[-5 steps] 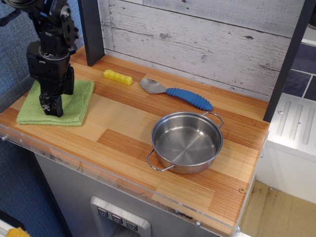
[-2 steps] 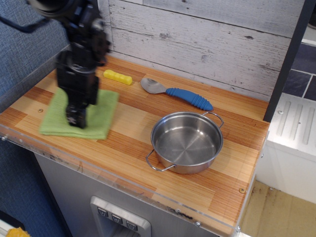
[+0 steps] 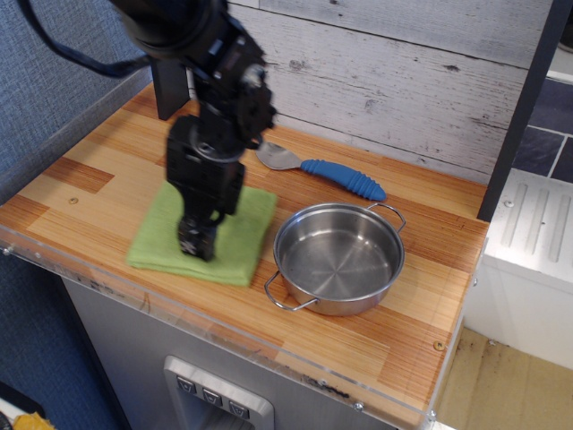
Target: Push the green towel towards the pot
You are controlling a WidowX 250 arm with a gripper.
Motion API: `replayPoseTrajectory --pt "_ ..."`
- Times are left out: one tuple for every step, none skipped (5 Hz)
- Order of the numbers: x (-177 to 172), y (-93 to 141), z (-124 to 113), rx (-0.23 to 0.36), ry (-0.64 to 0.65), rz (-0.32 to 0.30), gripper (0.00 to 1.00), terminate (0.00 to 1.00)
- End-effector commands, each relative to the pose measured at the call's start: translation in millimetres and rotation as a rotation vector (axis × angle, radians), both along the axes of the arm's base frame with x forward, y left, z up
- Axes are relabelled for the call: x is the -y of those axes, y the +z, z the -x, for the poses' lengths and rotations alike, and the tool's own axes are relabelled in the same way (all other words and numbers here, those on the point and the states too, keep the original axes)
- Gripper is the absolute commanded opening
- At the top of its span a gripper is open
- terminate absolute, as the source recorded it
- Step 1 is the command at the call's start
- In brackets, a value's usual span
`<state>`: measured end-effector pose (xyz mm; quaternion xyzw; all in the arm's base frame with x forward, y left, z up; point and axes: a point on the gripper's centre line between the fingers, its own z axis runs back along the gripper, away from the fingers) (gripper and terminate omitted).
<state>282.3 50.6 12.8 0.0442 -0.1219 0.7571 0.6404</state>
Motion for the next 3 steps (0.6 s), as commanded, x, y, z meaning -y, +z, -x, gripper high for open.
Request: replayPoseTrajectory --pt "31.7 9.6 1.6 0.048 -0.075 0.007 1.0 0.0" --pt "28.8 13.0 1.4 0.057 -0.073 0.004 1.0 0.0" --pt "20.7 24.1 -1.5 0.082 -0.052 0.0 1.0 0.0"
